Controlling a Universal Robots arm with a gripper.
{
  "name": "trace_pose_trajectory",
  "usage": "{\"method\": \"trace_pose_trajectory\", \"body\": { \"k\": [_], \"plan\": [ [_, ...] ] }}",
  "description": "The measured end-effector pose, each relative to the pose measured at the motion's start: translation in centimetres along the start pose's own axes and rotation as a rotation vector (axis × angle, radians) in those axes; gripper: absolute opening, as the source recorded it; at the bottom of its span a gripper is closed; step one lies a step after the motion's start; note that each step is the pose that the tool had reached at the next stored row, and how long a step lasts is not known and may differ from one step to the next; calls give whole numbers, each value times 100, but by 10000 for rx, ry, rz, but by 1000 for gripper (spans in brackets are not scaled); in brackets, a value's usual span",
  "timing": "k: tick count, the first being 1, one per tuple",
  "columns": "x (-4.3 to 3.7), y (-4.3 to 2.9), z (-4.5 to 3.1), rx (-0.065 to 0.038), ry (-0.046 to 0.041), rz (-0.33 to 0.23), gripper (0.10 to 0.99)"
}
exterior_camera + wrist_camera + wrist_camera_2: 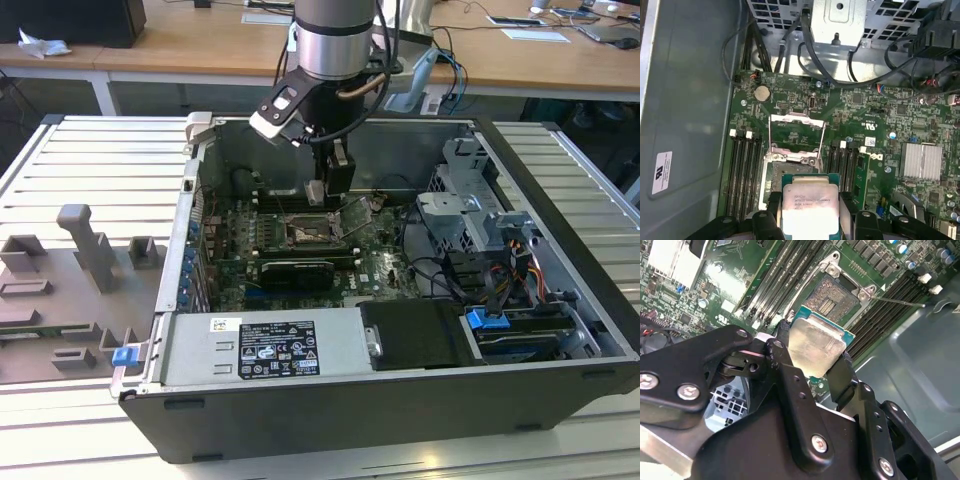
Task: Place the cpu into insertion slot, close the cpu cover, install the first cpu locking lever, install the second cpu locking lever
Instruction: 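Place the cpu into insertion slot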
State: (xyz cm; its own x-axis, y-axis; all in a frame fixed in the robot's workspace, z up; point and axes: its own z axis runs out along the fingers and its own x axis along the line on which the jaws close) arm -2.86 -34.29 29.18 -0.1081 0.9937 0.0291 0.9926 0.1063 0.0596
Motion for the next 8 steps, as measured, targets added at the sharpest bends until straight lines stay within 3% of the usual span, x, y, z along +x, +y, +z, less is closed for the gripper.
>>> {"method": "trace_pose_trajectory", "body": {
  "k": [8],
  "plan": [
    [-1, -3, 40, 8, -1, 30, 541]
  ]
}}
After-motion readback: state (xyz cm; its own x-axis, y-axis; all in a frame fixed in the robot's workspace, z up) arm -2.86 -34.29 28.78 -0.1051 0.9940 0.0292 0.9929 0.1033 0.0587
